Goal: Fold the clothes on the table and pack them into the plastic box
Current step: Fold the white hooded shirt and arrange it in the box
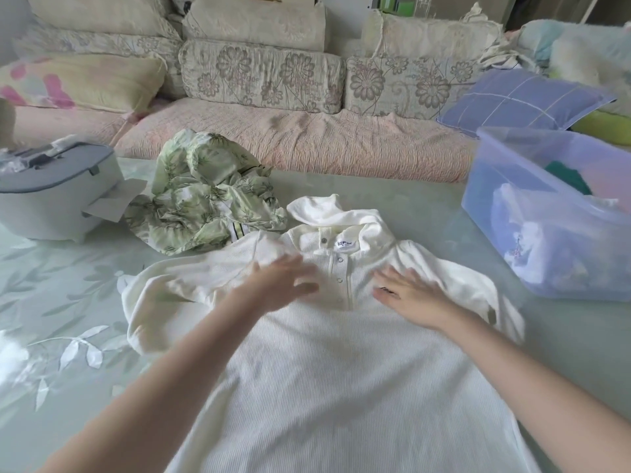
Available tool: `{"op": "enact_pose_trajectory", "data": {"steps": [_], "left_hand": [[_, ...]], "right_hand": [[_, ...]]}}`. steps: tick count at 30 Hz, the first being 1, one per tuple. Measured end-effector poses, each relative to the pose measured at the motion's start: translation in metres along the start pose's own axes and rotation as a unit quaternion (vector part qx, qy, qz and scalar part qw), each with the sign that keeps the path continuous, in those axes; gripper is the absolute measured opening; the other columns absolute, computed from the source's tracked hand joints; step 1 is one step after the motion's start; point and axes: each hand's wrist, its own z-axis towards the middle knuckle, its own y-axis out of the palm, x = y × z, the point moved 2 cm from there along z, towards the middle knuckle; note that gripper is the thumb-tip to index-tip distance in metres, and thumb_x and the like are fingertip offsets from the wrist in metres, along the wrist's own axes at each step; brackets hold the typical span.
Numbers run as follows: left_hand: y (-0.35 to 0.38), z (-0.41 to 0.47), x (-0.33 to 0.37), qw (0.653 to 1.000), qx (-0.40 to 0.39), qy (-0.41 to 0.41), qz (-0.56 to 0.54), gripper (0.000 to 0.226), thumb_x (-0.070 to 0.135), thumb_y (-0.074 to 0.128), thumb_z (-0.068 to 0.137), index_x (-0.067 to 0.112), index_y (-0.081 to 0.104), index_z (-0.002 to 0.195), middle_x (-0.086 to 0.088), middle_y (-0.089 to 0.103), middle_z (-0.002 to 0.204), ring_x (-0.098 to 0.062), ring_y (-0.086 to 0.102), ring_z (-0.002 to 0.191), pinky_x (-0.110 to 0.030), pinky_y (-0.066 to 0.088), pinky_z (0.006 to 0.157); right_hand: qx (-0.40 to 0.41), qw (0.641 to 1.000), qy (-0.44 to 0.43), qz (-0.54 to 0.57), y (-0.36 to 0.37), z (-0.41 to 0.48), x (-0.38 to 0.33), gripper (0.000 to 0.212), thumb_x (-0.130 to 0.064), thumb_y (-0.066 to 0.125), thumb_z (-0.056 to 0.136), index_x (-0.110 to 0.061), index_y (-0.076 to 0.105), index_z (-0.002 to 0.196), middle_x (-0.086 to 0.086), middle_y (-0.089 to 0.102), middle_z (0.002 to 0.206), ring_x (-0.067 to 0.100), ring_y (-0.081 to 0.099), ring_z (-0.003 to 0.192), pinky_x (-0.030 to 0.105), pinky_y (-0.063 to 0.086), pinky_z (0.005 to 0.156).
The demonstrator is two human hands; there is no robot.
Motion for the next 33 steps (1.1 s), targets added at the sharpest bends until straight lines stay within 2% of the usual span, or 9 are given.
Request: {"op": "enact_pose_trajectory", "data": {"steps": [1,4,10,15,19,22,25,29,33], "left_hand": [[0.010,0.004,-0.002,0.999,-0.035,-0.015,0.007,0.059,0.061,0.029,0.093,0.042,0.018,0.148,0.005,0.001,0.159,-0.022,-0.006,0.146,-0.070,-0.001,0.108],[0.026,0.023,-0.013,0.998,-0.012,-0.058,0.019,0.068,0.072,0.022,0.087,0.047,0.002,0.148,0.009,-0.015,0.158,-0.021,-0.021,0.143,-0.075,-0.010,0.101],[0.014,0.068,-0.027,0.993,-0.005,-0.120,0.015,0.071,0.078,0.020,0.083,0.049,0.002,0.145,0.011,-0.019,0.157,-0.023,-0.022,0.143,-0.080,-0.008,0.095],[0.021,0.089,-0.043,0.991,0.046,-0.123,-0.007,0.081,0.085,0.014,0.075,0.049,-0.002,0.145,0.010,-0.020,0.156,-0.020,-0.023,0.143,-0.076,-0.006,0.101],[0.022,0.087,-0.047,0.994,0.053,-0.088,-0.038,0.080,0.078,0.022,0.080,0.043,0.002,0.149,0.008,-0.018,0.157,-0.018,-0.021,0.143,-0.060,-0.004,0.113],[0.022,0.076,-0.038,0.993,0.068,-0.090,-0.032,0.075,0.066,0.031,0.090,0.034,0.002,0.151,0.003,-0.012,0.159,-0.016,-0.019,0.144,-0.054,-0.006,0.113],[0.033,0.045,-0.024,0.991,0.106,-0.075,0.012,0.074,0.064,0.026,0.092,0.030,-0.002,0.151,-0.002,-0.015,0.158,-0.016,-0.021,0.143,-0.054,-0.007,0.115],[0.058,-0.018,-0.002,1.000,0.028,-0.010,0.003,0.112,0.088,-0.025,0.048,0.037,-0.015,0.147,0.003,-0.028,0.154,-0.012,-0.032,0.135,-0.048,-0.014,0.113],[0.053,-0.052,-0.008,0.999,0.027,-0.018,0.001,0.084,0.081,0.005,0.074,0.043,0.001,0.149,0.005,-0.015,0.158,-0.016,-0.021,0.143,-0.047,-0.004,0.116]], "right_hand": [[0.003,1.000,0.019,-0.013,0.004,0.005,0.005,0.065,-0.072,0.018,0.089,-0.050,-0.001,0.147,-0.022,-0.016,0.155,0.018,-0.017,0.145,0.052,-0.006,0.114],[0.013,0.998,0.054,-0.002,-0.002,0.017,0.012,0.068,-0.078,0.017,0.084,-0.055,-0.010,0.143,-0.026,-0.024,0.152,0.021,-0.023,0.144,0.056,-0.011,0.112],[0.013,0.997,0.071,-0.004,-0.023,0.055,0.024,0.087,-0.090,0.020,0.070,-0.055,-0.012,0.143,-0.026,-0.026,0.151,0.021,-0.025,0.143,0.061,-0.010,0.110],[0.033,0.997,0.063,0.008,-0.029,0.078,0.029,0.092,-0.092,0.021,0.066,-0.054,-0.009,0.144,-0.025,-0.026,0.151,0.019,-0.027,0.142,0.061,-0.015,0.109],[0.026,0.998,0.053,0.005,-0.024,0.081,0.031,0.093,-0.092,0.017,0.065,-0.053,-0.013,0.143,-0.023,-0.030,0.149,0.017,-0.031,0.140,0.059,-0.018,0.108],[0.017,0.999,0.022,0.020,-0.025,0.074,0.024,0.094,-0.088,0.016,0.066,-0.047,-0.010,0.147,-0.020,-0.030,0.151,0.015,-0.031,0.140,0.056,-0.019,0.110],[0.079,0.995,-0.060,0.007,-0.019,0.050,0.001,0.092,-0.079,0.009,0.072,-0.035,-0.001,0.152,-0.015,-0.025,0.154,0.010,-0.026,0.141,0.047,-0.020,0.113],[0.019,0.988,-0.141,-0.058,0.017,-0.001,-0.018,0.090,-0.081,-0.003,0.069,-0.039,-0.019,0.147,-0.015,-0.035,0.149,0.010,-0.033,0.138,0.043,-0.016,0.116],[0.023,0.987,-0.157,-0.037,0.024,-0.031,-0.011,0.083,-0.079,0.004,0.072,-0.046,-0.024,0.142,-0.020,-0.046,0.142,0.008,-0.038,0.135,0.039,-0.015,0.116]]}}
